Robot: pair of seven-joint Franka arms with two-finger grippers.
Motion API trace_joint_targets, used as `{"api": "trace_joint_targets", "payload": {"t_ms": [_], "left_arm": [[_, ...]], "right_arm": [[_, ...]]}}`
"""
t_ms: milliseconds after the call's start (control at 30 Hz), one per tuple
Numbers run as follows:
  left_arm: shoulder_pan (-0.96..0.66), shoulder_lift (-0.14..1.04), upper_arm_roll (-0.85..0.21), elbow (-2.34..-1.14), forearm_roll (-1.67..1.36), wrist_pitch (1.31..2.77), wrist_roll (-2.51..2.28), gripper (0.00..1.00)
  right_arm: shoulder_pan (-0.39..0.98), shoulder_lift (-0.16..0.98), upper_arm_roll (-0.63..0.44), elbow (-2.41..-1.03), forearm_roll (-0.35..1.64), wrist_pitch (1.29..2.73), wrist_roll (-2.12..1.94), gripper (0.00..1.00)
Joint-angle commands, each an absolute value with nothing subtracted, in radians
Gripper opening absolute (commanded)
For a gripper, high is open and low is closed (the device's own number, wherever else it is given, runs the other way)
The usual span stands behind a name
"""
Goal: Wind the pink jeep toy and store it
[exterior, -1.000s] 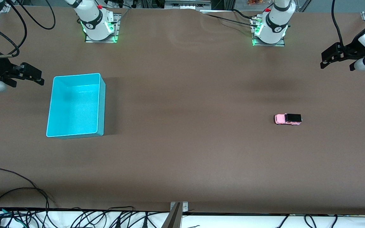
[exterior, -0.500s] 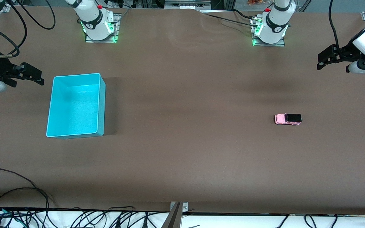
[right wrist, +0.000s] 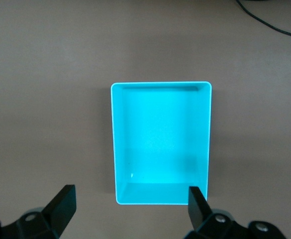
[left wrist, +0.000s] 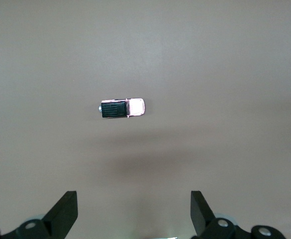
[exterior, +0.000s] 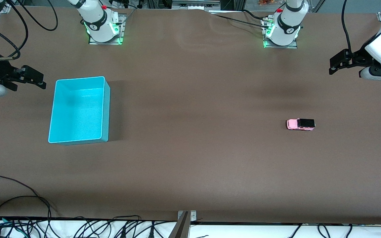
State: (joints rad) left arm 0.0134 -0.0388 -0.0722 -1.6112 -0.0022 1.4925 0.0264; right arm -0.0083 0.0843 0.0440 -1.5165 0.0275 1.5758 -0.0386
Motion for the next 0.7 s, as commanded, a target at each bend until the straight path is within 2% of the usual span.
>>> {"api": "trace_joint_targets", "payload": {"t_ms": [0, 667], "left_arm": [[0.011, -0.029, -0.074, -1.588, -0.018, 1.482, 0.049, 1.0], [0.015, -0.015, -0.072, -1.588, -0.011, 1.502, 0.302, 1.0]], "right_arm": [[-0.009, 0.094, 0.041, -1.482, 0.038, 1.548, -0.037, 1.0], [-0.009, 0.094, 0.041, -1.482, 0.038, 1.548, -0.035, 1.0]]}}
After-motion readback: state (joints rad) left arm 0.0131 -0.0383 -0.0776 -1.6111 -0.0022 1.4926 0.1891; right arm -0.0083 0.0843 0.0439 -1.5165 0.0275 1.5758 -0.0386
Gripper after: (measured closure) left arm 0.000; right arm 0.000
